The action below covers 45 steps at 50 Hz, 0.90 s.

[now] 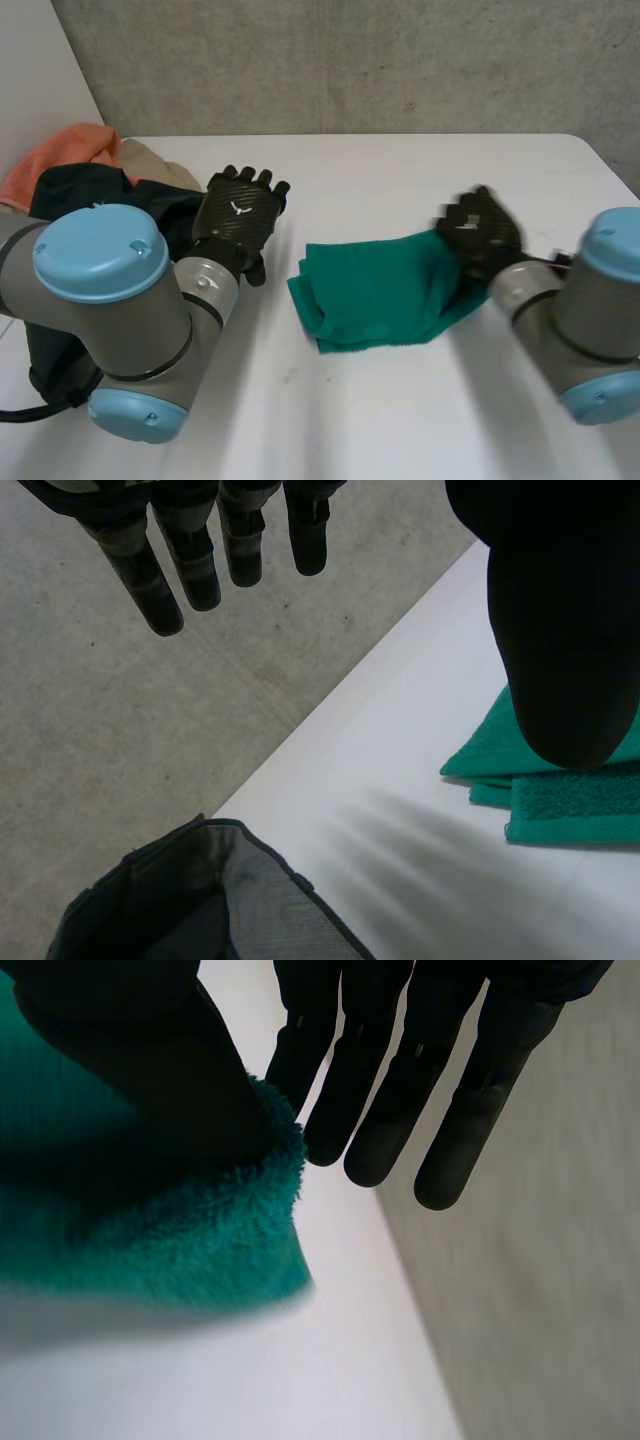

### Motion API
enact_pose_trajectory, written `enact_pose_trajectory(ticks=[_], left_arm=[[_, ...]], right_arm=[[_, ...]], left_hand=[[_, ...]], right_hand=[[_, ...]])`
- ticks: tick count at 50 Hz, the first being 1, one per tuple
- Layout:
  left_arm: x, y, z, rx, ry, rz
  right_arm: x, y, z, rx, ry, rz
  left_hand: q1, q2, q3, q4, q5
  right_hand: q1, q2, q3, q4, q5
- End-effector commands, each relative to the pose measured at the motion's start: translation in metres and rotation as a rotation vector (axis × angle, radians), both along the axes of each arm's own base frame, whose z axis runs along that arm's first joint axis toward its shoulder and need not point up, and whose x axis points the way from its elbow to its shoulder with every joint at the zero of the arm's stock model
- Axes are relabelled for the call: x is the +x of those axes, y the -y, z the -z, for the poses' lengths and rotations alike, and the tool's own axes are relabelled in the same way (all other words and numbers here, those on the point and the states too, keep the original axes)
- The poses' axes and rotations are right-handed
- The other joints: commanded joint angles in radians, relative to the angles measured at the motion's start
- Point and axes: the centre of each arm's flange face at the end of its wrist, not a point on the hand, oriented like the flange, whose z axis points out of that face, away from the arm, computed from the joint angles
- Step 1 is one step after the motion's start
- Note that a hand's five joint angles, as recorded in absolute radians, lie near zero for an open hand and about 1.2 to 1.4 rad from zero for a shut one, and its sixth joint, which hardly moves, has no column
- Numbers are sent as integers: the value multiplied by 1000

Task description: Fold the laundry.

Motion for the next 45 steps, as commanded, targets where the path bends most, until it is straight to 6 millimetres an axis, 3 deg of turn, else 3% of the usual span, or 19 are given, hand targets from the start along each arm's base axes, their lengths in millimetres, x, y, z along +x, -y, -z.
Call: enact_pose_trajectory(ticks=[1,3,5,6,7,8,9,10,12,17,22,24,30,36,45], left_arm=[[8,4,-1,2,0,-29],[11,7,-2,1,-3,-41],[10,7,-3,-1,-8,-40],[10,7,-4,-2,-13,-40],[10,8,-4,-1,-16,-40],[10,8,-6,-3,-23,-41],[9,9,-6,-3,-30,-41],[8,9,-9,-2,-49,-41],[5,9,-13,-3,-75,-34],[-6,16,-31,-22,-170,-17],[-41,13,-33,8,-268,108],[-61,6,-20,71,-275,169],[-81,0,15,191,-209,182],[-67,2,50,277,-92,28],[-52,-4,75,326,37,-11]], right_arm=[[71,-72,12,-5,40,-447],[81,-88,27,36,33,-541],[84,-91,38,66,27,-559],[83,-89,39,74,31,-547],[83,-88,38,79,39,-538],[83,-87,38,91,49,-522],[82,-85,35,117,87,-486],[81,-82,33,132,112,-459],[75,-72,24,165,177,-401],[24,-17,-33,262,556,-160],[-5,1,-42,412,680,-24],[-6,3,-41,467,663,7],[0,17,-16,606,599,66],[13,25,15,732,541,77],[28,15,46,743,375,36]], left_hand=[[-17,-32,-39,-29,-50],[-16,-32,-38,-29,-49],[-16,-32,-38,-29,-49],[-13,-29,-35,-26,-46],[-13,-29,-35,-26,-46],[-13,-29,-35,-26,-46],[-10,-26,-32,-23,-43],[-5,-20,-26,-17,-37],[-2,-17,-23,-14,-34],[1,-14,-20,-11,-31],[4,-11,-17,-8,-28],[7,-8,-15,-5,-25],[10,-5,-12,-2,-22],[4,-11,-17,-8,-28],[1,-14,-20,-11,-31]], right_hand=[[279,218,206,197,235],[279,218,206,197,235],[279,218,206,197,235],[149,88,76,68,106],[-50,-111,-123,-131,-93],[-403,-465,-477,-485,-447],[-904,-965,-977,-986,-948],[-943,-1004,-1016,-1024,-986],[-943,-1004,-1016,-1024,-986],[-943,-1004,-1016,-1024,-986],[-943,-1004,-1016,-1024,-986],[-943,-1004,-1016,-1024,-986],[-943,-1004,-1016,-1024,-986],[-943,-1004,-1016,-1024,-986],[-943,-1004,-1016,-1024,-986]])
